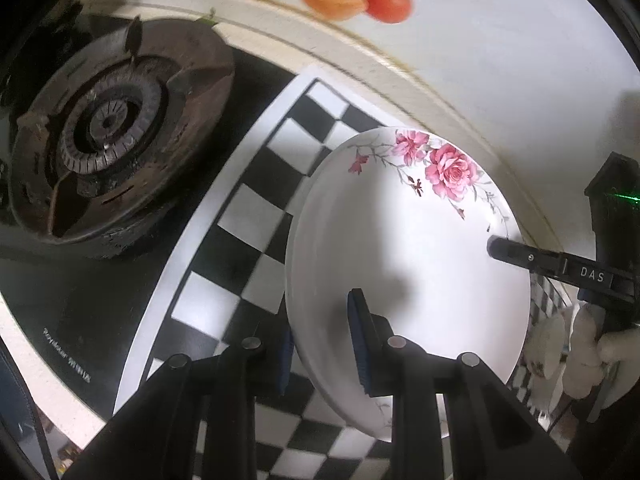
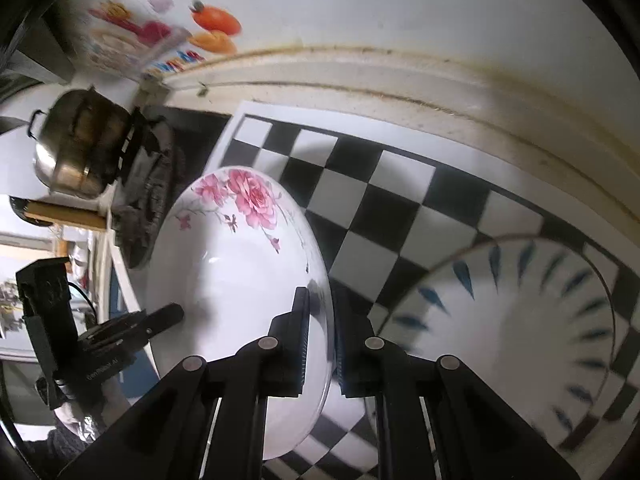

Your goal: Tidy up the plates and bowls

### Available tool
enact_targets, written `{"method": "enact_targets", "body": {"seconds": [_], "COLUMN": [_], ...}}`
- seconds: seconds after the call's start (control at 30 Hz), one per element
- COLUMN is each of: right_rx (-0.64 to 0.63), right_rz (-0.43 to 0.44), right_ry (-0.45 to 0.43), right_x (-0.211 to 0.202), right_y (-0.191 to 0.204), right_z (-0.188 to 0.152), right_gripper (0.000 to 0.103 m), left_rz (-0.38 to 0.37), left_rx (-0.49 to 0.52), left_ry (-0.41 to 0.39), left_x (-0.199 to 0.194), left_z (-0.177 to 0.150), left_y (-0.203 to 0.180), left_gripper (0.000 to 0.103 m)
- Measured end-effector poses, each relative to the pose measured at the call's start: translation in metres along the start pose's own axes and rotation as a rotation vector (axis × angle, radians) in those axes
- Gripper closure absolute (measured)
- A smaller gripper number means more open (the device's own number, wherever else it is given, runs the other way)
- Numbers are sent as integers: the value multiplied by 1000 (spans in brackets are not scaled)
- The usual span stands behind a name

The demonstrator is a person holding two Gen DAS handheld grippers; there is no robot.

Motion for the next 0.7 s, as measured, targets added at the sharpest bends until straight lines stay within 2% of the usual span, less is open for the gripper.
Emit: {"method": "enact_targets", "body": {"seconds": [0.27, 0.53, 0.7], "right_rx": [20, 77, 129], "right_rz": [16, 24, 59], "right_ry": [-88, -181, -237], "right_x": [-51, -94, -104], "right_y": [1, -5, -19], "right_z": [-73, -157, -212], "right_gripper": [90, 90, 90], "left_rz": [16, 9, 3], "left_rx": [106, 222, 274], "left_ry": [-30, -9, 30], "left_x": [-37, -40, -29], "left_z": [-32, -87, -117], "left_y": [-32, -78, -97], "left_gripper": [81, 81, 81]}}
Point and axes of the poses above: each gripper's, at about its wrist camera, not at the fingertips, and x roughly the way its jaws point, y to its left, z to its top, the point moved 8 cm from there along x, roughly the way its jaws point, and after that the axes turned 14 degrees about y, right-handed, at the moved point
